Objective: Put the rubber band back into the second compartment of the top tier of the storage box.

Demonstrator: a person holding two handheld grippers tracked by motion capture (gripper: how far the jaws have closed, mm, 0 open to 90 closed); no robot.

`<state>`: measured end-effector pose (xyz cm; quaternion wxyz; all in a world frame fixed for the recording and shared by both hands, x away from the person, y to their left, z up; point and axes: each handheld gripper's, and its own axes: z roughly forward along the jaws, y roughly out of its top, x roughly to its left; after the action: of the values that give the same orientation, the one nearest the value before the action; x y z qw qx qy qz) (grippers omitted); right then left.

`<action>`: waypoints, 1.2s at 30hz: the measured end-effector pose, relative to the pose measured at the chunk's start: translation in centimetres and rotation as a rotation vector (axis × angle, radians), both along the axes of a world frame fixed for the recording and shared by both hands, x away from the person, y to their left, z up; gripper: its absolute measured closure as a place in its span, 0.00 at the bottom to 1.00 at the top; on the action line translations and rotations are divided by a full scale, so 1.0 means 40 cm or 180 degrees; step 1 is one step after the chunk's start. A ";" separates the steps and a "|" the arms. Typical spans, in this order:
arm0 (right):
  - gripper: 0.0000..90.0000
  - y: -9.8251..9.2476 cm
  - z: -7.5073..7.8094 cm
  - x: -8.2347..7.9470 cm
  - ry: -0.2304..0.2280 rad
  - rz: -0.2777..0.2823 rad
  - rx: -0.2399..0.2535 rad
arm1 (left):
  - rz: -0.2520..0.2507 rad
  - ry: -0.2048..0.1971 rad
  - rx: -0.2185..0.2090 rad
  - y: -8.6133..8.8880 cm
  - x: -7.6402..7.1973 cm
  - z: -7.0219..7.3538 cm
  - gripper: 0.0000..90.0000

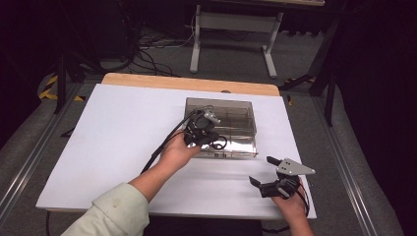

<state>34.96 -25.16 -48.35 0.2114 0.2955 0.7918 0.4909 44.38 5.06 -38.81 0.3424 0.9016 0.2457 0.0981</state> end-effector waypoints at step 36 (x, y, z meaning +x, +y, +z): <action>0.01 0.000 0.000 0.000 -0.0008 0.0015 0.0005 | 0.0015 -0.0141 -0.0253 0.002 -0.014 0.010 0.47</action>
<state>34.96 -25.16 -48.34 0.2110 0.2932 0.7919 0.4924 43.84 5.15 -38.41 0.3830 0.8843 0.2439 0.1089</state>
